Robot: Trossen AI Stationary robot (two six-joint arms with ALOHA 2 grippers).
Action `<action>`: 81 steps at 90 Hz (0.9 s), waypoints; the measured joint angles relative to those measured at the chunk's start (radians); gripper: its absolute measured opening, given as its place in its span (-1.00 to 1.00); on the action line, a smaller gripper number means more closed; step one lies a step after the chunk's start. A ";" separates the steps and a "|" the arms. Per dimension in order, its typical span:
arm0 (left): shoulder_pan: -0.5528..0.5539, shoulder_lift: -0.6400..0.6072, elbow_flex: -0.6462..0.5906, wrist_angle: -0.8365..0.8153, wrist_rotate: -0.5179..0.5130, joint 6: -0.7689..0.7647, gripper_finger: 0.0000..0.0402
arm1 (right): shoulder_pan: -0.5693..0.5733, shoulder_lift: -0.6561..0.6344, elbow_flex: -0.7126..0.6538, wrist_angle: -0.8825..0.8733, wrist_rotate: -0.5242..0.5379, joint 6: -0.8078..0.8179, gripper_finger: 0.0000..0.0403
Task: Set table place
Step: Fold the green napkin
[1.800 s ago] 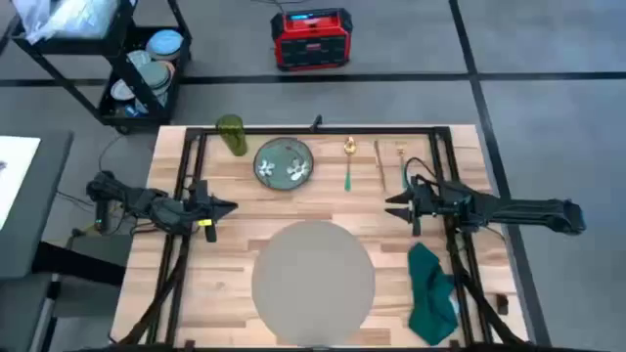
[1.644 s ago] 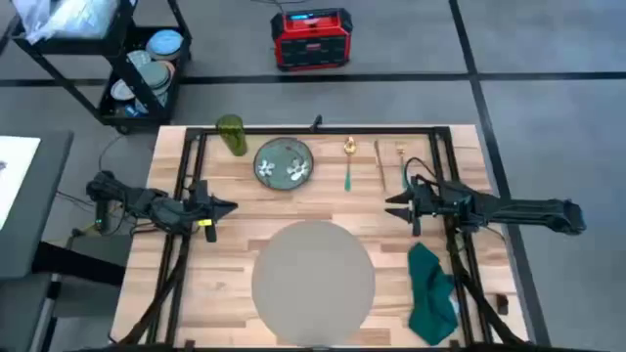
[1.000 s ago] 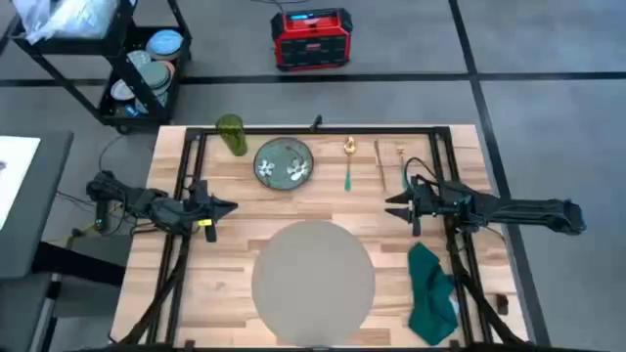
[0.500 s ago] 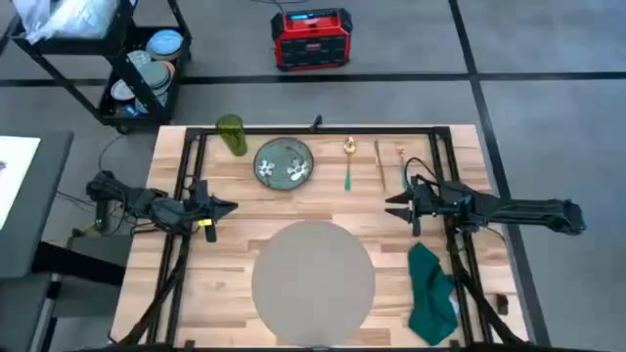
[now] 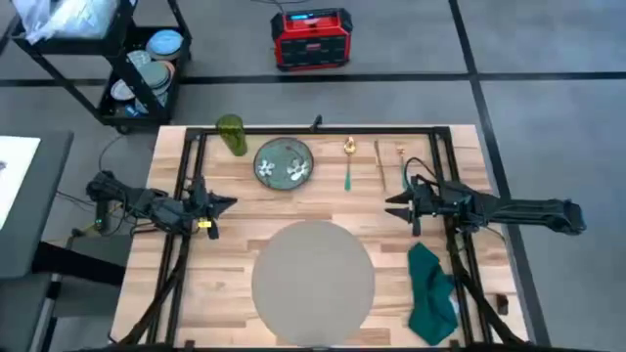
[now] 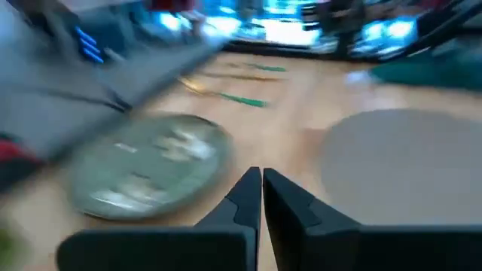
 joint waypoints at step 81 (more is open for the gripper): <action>0.019 0.002 -0.021 0.518 -0.022 0.148 -1.00 | -0.001 0.000 0.000 0.129 0.000 0.011 -0.32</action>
